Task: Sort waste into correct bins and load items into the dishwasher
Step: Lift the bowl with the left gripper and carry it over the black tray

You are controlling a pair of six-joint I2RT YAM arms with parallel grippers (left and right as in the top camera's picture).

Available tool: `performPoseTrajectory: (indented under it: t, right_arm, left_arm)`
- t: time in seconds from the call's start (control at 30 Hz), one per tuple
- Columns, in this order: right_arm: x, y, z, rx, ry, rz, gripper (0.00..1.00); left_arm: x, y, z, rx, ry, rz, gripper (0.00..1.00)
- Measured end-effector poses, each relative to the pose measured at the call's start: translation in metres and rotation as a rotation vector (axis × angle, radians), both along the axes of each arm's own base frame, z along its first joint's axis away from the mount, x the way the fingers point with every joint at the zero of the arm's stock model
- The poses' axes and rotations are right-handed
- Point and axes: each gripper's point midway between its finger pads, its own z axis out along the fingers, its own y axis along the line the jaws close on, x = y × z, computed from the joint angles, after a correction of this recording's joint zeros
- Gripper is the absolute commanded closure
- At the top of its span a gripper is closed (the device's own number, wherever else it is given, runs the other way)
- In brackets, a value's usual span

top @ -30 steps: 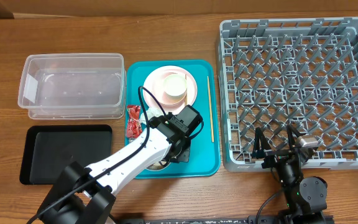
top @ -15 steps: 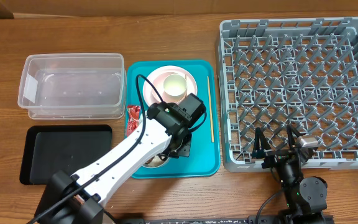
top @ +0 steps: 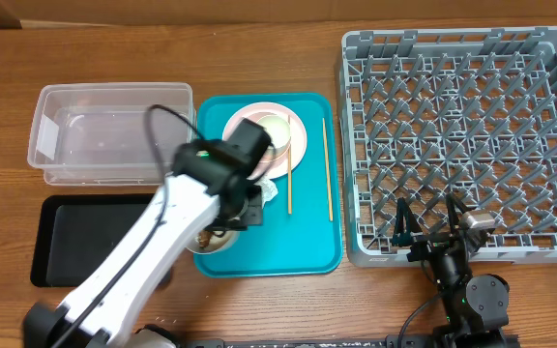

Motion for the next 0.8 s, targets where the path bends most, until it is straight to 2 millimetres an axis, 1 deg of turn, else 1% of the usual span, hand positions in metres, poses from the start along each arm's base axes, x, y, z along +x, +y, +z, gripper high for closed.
performPoseTrajectory:
  t: [0.07, 0.17, 0.33, 0.57, 0.67, 0.8]
  right_arm:
    - [0.0, 0.0, 0.0, 0.0, 0.0, 0.0, 0.0]
    - [0.0, 0.0, 0.0, 0.0, 0.0, 0.0, 0.0]
    - [0.0, 0.0, 0.0, 0.0, 0.0, -0.001, 0.0]
    - [0.0, 0.0, 0.0, 0.0, 0.0, 0.0, 0.0]
    - [0.0, 0.0, 0.0, 0.0, 0.0, 0.0, 0.0]
    - [0.0, 0.0, 0.0, 0.0, 0.0, -0.001, 0.0]
  left_arm:
    - [0.001, 0.014, 0.013, -0.019, -0.033, 0.036, 0.96]
    - [0.002, 0.038, 0.027, -0.038, -0.07, 0.099, 0.96]
    - [0.011, 0.07, 0.039, -0.079, -0.118, 0.2, 0.96]
    - [0.028, 0.115, 0.044, -0.167, -0.173, 0.36, 0.96]
    - [0.032, 0.133, 0.041, -0.219, -0.189, 0.424, 0.96]
    - [0.033, 0.155, 0.032, -0.292, -0.204, 0.502, 0.96]
